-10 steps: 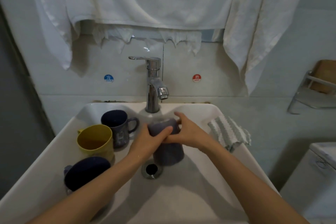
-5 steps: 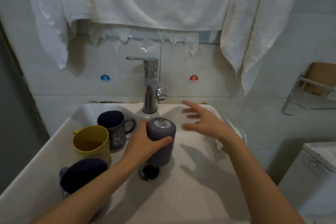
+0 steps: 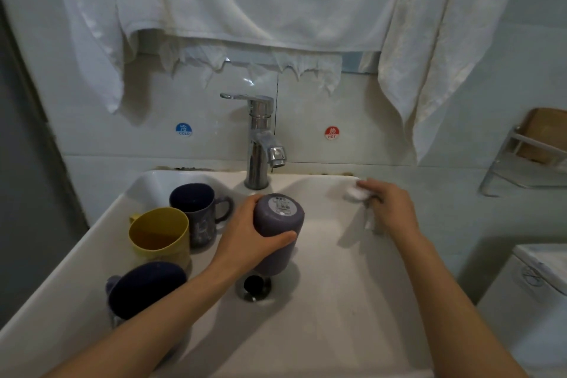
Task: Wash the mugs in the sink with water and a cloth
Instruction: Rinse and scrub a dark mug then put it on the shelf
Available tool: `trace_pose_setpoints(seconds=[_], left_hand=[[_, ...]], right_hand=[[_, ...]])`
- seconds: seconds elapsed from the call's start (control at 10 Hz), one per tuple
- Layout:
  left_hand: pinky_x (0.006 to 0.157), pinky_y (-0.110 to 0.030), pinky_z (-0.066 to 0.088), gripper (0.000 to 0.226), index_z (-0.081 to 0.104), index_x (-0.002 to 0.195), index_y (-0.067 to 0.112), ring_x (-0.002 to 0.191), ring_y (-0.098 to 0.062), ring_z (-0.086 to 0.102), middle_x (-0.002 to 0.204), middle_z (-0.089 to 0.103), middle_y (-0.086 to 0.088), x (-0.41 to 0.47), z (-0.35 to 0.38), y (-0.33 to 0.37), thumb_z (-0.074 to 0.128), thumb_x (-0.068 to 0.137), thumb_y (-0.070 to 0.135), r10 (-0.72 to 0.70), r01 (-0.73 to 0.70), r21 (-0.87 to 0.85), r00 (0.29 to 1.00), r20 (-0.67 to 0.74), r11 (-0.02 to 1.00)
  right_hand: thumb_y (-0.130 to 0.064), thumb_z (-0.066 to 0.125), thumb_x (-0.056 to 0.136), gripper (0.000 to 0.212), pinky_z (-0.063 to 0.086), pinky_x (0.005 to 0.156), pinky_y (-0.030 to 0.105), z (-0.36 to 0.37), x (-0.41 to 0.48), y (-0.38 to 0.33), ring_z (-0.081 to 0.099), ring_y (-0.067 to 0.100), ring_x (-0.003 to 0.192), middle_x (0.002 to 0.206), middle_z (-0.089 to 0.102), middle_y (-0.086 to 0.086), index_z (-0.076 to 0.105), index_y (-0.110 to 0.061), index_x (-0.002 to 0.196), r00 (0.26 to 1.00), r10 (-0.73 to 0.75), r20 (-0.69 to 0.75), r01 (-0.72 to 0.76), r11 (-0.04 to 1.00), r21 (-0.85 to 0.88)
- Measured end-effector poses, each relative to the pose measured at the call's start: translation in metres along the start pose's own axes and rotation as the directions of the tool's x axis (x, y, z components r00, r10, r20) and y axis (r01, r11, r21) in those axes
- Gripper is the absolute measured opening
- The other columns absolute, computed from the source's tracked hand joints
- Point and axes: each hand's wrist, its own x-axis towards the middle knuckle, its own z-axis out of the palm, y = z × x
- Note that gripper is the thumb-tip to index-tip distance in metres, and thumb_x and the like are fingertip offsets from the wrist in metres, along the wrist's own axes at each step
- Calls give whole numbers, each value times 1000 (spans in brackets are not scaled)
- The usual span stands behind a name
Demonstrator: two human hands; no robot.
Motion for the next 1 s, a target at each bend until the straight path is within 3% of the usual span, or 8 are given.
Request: trace_pose_setpoints(seconds=[0.1, 0.2, 0.3, 0.4, 0.5, 0.6, 0.8, 1.0], left_hand=[[85, -24, 42, 71, 34, 113, 38, 107, -8, 46, 118, 45, 11, 2, 5, -6, 83, 62, 35, 8, -7, 61, 1000, -12, 998], [85, -24, 42, 70, 36, 113, 39, 107, -9, 47, 117, 45, 9, -1, 0, -5, 83, 61, 36, -10, 7, 69, 999, 39, 998], [76, -11, 40, 56, 46, 121, 22, 103, -7, 52, 123, 54, 0, -4, 8, 0, 76, 73, 19, -106, 91, 167, 991, 85, 982], [93, -9, 41, 41, 42, 131, 8, 112, -2, 54, 136, 52, -3, 9, 23, -32, 47, 92, -2, -328, 404, 424, 913, -244, 810], [87, -6, 43, 57, 50, 117, 40, 103, 7, 56, 113, 61, 24, -13, 8, -40, 79, 68, 40, -112, 140, 284, 987, -112, 949], [67, -2, 43, 68, 39, 103, 45, 90, 13, 50, 99, 48, 33, -17, -5, 8, 87, 56, 36, 18, -22, 131, 999, 35, 991], [77, 1, 37, 72, 39, 125, 20, 112, -3, 51, 119, 53, 11, -10, 6, 2, 82, 68, 18, 89, -88, -32, 996, 26, 996], [74, -8, 44, 64, 40, 102, 41, 95, 10, 50, 105, 50, 27, -10, 6, -1, 86, 60, 24, 75, -71, -108, 997, 29, 992]], right_hand=[[-1, 53, 91, 39, 41, 89, 8, -17, -6, -36, 57, 6, 112, 122, 60, -10, 60, -26, 120, 958, -263, 118, 182, 869, 461], [-12, 54, 93, 40, 46, 85, 12, -11, -25, -70, 58, -4, 102, 120, 61, -13, 54, -46, 114, 876, -405, 263, 191, 791, 581], [-28, 50, 95, 36, 30, 102, 8, 28, -51, -91, 41, -10, 123, 140, 45, -10, 42, -48, 123, 756, -553, 350, 379, 806, 455], [-46, 38, 93, 43, 22, 110, 19, 59, -65, -93, 30, 1, 134, 147, 37, -12, 37, -44, 136, 700, -624, 347, 578, 780, 238], [-40, 39, 97, 32, 38, 96, 23, 58, -57, -87, 51, 11, 114, 124, 59, -5, 55, -35, 124, 846, -443, 295, 341, 877, 339], [-30, 40, 100, 23, 45, 75, 16, 48, -43, -74, 61, 16, 90, 95, 65, 0, 61, -23, 99, 907, -235, 350, 38, 872, 487], [-40, 30, 98, 44, 18, 109, 15, 56, -63, -85, 29, -6, 126, 134, 41, -19, 43, -29, 138, 796, -542, 268, 481, 836, 262], [-32, 35, 100, 26, 43, 73, 23, 48, -42, -67, 59, 17, 84, 89, 64, 1, 56, -26, 87, 918, -301, 259, 186, 902, 389]])
